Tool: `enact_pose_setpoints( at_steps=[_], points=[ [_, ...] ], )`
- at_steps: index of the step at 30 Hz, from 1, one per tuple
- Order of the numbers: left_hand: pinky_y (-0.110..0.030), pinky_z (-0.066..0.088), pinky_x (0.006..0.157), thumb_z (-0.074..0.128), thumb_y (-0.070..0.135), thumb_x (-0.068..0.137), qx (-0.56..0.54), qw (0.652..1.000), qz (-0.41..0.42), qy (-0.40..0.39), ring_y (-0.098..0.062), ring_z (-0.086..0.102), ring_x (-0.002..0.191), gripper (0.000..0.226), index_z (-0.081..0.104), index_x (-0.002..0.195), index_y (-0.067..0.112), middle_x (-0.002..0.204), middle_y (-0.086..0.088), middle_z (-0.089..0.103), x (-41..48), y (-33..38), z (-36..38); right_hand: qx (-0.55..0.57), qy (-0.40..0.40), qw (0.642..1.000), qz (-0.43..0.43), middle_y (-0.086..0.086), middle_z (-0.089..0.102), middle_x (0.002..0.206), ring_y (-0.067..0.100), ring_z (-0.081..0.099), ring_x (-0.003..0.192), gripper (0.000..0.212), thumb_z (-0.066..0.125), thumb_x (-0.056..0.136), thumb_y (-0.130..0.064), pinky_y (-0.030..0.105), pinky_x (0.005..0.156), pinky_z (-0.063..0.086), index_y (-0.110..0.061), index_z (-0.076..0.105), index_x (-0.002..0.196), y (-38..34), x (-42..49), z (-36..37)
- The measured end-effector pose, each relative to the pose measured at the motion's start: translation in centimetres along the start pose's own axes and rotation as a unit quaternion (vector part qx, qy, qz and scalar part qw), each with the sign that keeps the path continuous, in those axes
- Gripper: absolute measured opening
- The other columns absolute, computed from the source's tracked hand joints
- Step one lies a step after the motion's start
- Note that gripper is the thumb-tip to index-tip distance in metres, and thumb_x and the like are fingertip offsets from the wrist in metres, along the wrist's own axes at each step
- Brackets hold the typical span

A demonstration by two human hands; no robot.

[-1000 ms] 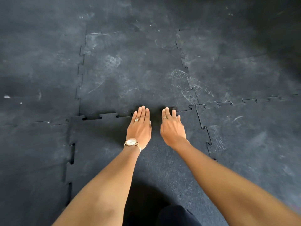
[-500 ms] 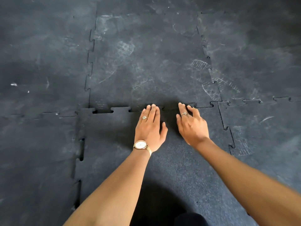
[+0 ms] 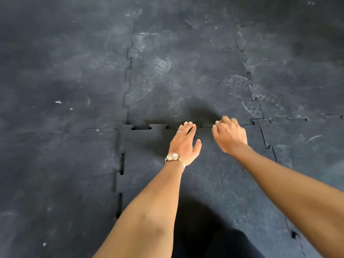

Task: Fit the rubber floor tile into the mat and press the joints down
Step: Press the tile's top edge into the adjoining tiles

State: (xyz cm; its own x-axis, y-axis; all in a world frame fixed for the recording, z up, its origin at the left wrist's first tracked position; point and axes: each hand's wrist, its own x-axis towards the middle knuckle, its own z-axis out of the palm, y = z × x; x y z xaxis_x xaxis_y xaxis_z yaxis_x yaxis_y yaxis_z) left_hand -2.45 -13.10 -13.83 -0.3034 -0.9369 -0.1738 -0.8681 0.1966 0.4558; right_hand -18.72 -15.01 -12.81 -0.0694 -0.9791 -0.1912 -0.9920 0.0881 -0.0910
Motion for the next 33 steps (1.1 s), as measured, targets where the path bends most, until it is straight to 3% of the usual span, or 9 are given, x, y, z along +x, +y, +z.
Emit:
enact_pose_setpoints(
  at_steps=[2, 4, 8, 12, 15, 20, 25, 29, 33],
  points=[
    [-0.029, 0.016, 0.12, 0.038, 0.017, 0.099, 0.001, 0.999, 0.011, -0.032, -0.019, 0.013, 0.148, 0.05, 0.031, 0.147, 0.004, 0.159, -0.007, 0.023, -0.6, -0.6, -2.3, 0.007, -0.014, 1.0, -0.002, 0.011, 0.056, 0.114, 0.032, 0.05, 0.109, 0.035, 0.034, 0.1, -0.023, 0.04, 0.073, 0.047, -0.004, 0.063, 0.103, -1.6, 0.0, -1.5],
    [-0.026, 0.016, 0.117, 0.037, 0.012, 0.099, 0.031, 0.999, 0.005, -0.011, -0.019, 0.012, 0.148, 0.052, 0.026, 0.149, 0.004, 0.159, -0.008, 0.019, -1.9, -2.1, -3.5, 0.023, -0.025, 0.999, -0.029, 0.009, 0.056, 0.122, 0.029, 0.049, 0.115, 0.029, 0.038, 0.098, -0.015, 0.04, 0.078, 0.049, -0.005, 0.06, 0.115, -3.8, -1.4, -1.3],
    [-0.033, 0.009, 0.121, 0.037, 0.02, 0.099, 0.162, 0.985, -0.052, 0.015, -0.026, 0.007, 0.149, 0.06, 0.014, 0.15, -0.002, 0.159, -0.017, 0.011, -4.9, -7.3, -4.0, 0.099, -0.06, 0.985, -0.129, 0.004, 0.04, 0.144, 0.024, 0.035, 0.134, 0.046, 0.042, 0.096, -0.008, 0.04, 0.093, 0.047, -0.007, 0.039, 0.142, -10.2, -3.4, 0.6],
    [-0.04, 0.014, 0.121, 0.026, 0.025, 0.098, 0.197, 0.98, -0.032, 0.028, -0.03, 0.018, 0.147, 0.057, 0.025, 0.147, -0.005, 0.155, -0.021, 0.025, -4.4, -9.9, -3.0, 0.06, -0.033, 0.985, -0.161, 0.011, 0.013, 0.159, 0.029, 0.003, 0.149, 0.069, 0.05, 0.097, -0.011, 0.037, 0.121, 0.016, 0.0, 0.009, 0.152, -14.9, -2.5, 2.9],
    [-0.042, 0.011, 0.121, 0.014, 0.027, 0.094, 0.209, 0.977, -0.037, 0.002, -0.031, 0.019, 0.146, 0.062, 0.024, 0.147, -0.005, 0.154, -0.022, 0.028, -4.2, -10.1, -1.5, 0.066, -0.021, 0.988, -0.14, 0.017, 0.017, 0.158, 0.032, 0.006, 0.149, 0.057, 0.041, 0.101, -0.01, 0.04, 0.122, 0.005, 0.003, 0.015, 0.15, -15.9, -2.2, 4.6],
    [-0.041, 0.03, 0.115, 0.023, 0.024, 0.09, 0.193, 0.981, -0.017, 0.021, -0.031, 0.042, 0.136, 0.06, 0.046, 0.135, -0.008, 0.142, -0.024, 0.046, -3.6, -11.2, -1.4, 0.057, -0.007, 0.976, -0.21, 0.024, 0.022, 0.156, 0.038, 0.009, 0.147, 0.056, 0.043, 0.098, -0.005, 0.039, 0.119, -0.001, 0.008, 0.02, 0.147, -14.6, -1.0, 5.1],
    [-0.038, 0.012, 0.121, 0.012, 0.028, 0.088, 0.224, 0.975, -0.002, 0.005, -0.029, 0.023, 0.145, 0.068, 0.027, 0.146, -0.006, 0.154, -0.021, 0.028, -3.7, -11.3, -1.5, 0.026, 0.021, 0.979, -0.202, 0.025, 0.025, 0.154, 0.038, 0.018, 0.145, 0.052, 0.036, 0.099, -0.013, 0.042, 0.119, 0.006, 0.007, 0.023, 0.146, -14.6, -1.8, 7.2],
    [-0.035, 0.009, 0.121, 0.015, 0.027, 0.093, 0.211, 0.977, 0.019, 0.015, -0.027, 0.021, 0.146, 0.063, 0.028, 0.147, -0.003, 0.155, -0.02, 0.027, -3.8, -11.2, -2.8, -0.071, -0.051, 0.971, -0.223, 0.025, 0.006, 0.159, 0.036, 0.004, 0.148, 0.057, 0.028, 0.103, -0.015, 0.041, 0.122, 0.001, 0.006, 0.002, 0.15, -14.4, -1.2, 4.5],
    [-0.024, 0.005, 0.119, 0.029, 0.013, 0.1, 0.174, 0.984, 0.015, -0.024, -0.017, 0.01, 0.149, 0.053, 0.018, 0.151, 0.005, 0.161, -0.01, 0.013, -3.8, -11.8, -5.8, -0.097, -0.109, 0.971, -0.188, 0.024, 0.01, 0.159, 0.034, 0.007, 0.148, 0.062, 0.035, 0.103, -0.024, 0.041, 0.122, 0.007, 0.006, 0.007, 0.15, -16.8, -1.4, 1.8]
  ],
)
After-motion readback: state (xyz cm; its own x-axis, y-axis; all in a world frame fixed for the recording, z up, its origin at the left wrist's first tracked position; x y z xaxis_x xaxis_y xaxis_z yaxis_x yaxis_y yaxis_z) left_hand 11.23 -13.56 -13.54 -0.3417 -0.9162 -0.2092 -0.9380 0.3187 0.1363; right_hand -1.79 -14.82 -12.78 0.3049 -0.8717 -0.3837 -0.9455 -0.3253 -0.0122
